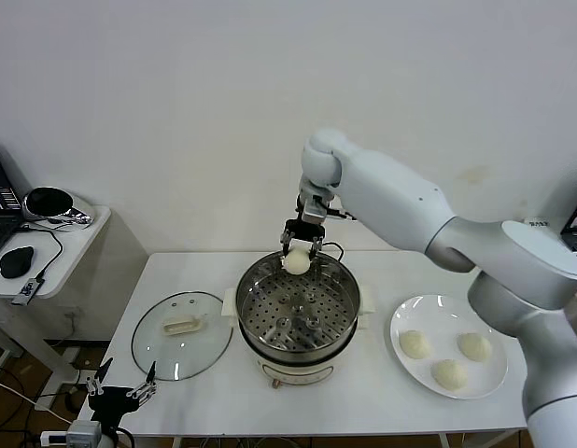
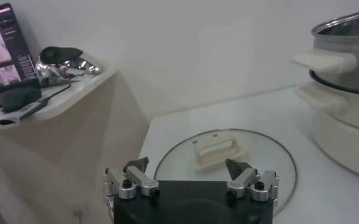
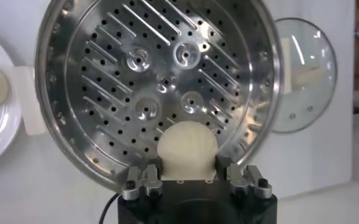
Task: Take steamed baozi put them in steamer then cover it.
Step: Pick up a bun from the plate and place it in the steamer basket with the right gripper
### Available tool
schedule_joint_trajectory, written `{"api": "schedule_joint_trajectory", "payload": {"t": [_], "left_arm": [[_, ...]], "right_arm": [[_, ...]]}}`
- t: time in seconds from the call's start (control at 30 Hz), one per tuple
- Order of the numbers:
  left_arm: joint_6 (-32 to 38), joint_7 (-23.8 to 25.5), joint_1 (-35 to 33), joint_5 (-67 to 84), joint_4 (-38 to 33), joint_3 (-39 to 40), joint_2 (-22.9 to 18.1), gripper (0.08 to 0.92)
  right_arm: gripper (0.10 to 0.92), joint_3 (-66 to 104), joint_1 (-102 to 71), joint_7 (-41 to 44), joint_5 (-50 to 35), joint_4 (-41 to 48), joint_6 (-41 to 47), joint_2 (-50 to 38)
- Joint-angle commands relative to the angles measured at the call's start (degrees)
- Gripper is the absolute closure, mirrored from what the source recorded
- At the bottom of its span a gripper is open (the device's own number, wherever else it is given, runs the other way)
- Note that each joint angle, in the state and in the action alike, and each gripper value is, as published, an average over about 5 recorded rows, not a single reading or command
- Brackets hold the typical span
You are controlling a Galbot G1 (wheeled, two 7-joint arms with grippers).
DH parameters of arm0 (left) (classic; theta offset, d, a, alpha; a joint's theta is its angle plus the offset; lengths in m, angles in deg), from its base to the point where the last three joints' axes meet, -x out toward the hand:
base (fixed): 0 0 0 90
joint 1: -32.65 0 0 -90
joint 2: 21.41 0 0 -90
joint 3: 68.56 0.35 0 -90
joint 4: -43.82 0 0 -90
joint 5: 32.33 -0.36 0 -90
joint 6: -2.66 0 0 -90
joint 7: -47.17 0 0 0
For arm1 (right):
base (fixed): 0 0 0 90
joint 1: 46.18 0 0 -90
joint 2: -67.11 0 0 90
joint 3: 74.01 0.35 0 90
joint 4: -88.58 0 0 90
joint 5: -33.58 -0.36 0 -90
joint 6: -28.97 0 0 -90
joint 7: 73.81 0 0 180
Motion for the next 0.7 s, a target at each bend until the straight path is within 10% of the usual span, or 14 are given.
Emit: {"api": "schedule_joint_trajectory", "payload": {"t": [0.03,0.47,0.7], "left_arm": [[0.0,0.0,0.1,0.1,0.2,0.0,0.1,0.177],[0.2,-0.3,0.4,0.3,1.7,0.4,0.5,0.177],[0.4,-0.3,0.3,0.3,2.1,0.6,0.4,0.177]], "right_arm": [[0.482,0.1,-2.9,-1.4,4.3,1.5,-1.3,1.3],[0.469,2.4,-5.2,-5.7,11.9,2.9,-1.2,2.3],[0.310,1.9,-5.3,-7.2,7.6,2.5,-1.2,1.6]]}}
